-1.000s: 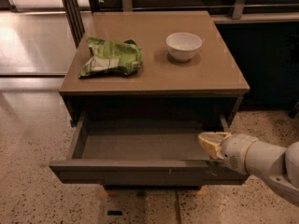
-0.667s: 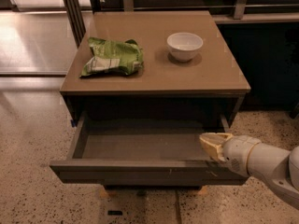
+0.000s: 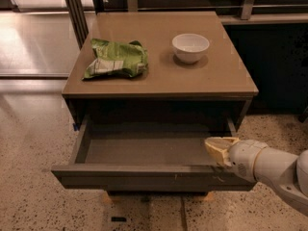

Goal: Open top drawer

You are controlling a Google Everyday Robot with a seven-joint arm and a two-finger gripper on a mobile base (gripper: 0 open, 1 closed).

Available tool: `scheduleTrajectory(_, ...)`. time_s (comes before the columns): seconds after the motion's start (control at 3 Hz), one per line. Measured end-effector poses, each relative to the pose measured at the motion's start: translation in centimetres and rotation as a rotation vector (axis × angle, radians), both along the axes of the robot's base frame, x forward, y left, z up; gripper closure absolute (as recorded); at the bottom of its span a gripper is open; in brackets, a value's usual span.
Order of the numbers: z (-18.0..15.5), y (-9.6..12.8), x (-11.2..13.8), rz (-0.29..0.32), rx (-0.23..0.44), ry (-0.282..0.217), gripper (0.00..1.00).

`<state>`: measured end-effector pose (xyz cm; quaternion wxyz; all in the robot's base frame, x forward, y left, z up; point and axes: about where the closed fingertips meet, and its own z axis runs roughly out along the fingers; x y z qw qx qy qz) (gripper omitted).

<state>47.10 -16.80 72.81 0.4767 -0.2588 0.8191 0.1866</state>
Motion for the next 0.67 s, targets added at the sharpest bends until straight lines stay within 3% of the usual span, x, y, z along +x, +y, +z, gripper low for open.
scheduleTrajectory(0.33, 0.0, 0.0, 0.0, 0.0, 0.0, 0.0, 0.13)
scheduleTrajectory(0.67, 0.0, 0.01, 0.0, 0.0, 0.0, 0.0, 0.0)
